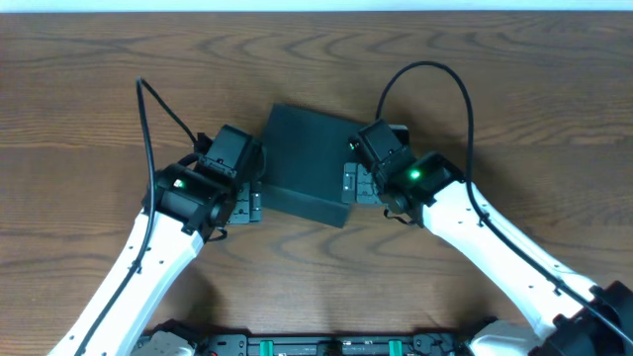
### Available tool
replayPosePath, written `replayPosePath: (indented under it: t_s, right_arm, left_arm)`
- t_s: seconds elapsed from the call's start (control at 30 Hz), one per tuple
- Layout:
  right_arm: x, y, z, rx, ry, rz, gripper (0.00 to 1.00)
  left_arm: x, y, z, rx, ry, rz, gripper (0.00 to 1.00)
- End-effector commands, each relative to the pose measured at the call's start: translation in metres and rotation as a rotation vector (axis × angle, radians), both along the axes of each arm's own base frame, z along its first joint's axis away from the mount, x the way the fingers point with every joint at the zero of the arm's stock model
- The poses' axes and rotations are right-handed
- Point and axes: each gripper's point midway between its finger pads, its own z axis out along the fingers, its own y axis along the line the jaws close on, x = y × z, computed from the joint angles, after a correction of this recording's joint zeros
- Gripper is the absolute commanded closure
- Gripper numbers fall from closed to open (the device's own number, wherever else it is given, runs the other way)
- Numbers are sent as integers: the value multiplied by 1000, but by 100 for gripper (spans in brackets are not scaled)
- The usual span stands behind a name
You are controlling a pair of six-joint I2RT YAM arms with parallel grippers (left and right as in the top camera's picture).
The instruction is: Pack container
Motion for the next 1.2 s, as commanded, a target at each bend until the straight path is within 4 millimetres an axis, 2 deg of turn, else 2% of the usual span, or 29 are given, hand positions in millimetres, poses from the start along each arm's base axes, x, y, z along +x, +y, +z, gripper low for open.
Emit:
replayPosePath:
  t_s: [0.0, 0.13, 0.3, 0.43, 0.6, 0.73, 0.77, 0.87, 1.07, 1.17]
  right_arm:
    - [4, 10, 11, 45, -27, 21, 1]
    - [7, 14, 12, 60, -38, 24, 1]
    - [18, 32, 10, 89, -79, 48, 1]
    - [16, 41, 6, 89, -78, 72, 1]
    - [3, 32, 0, 48, -22, 57, 1]
    - [0, 29, 8, 59, -31, 48, 1]
    - [0, 29, 13, 69, -46, 48, 1]
    - [2, 27, 28, 80, -93, 50, 1]
    - [6, 42, 26, 118, -106, 73, 1]
    - [12, 55, 22, 133, -124, 89, 1]
  left_arm:
    - [-1, 22, 2, 38, -10, 95, 5]
    - [-6, 39, 0, 47, 22, 163, 5]
    - [-7, 40, -1, 36, 19, 199, 5]
    - [-8, 38, -11, 21, 24, 226, 5]
    - [5, 25, -33, -46, -4, 191, 5]
    - [24, -20, -39, -212, -30, -77, 5]
    - [29, -25, -39, -230, -43, -101, 5]
    - [32, -21, -48, -215, -20, -82, 5]
    - [17, 3, -55, -156, 35, 84, 5]
    - [8, 6, -59, -148, 70, 113, 5]
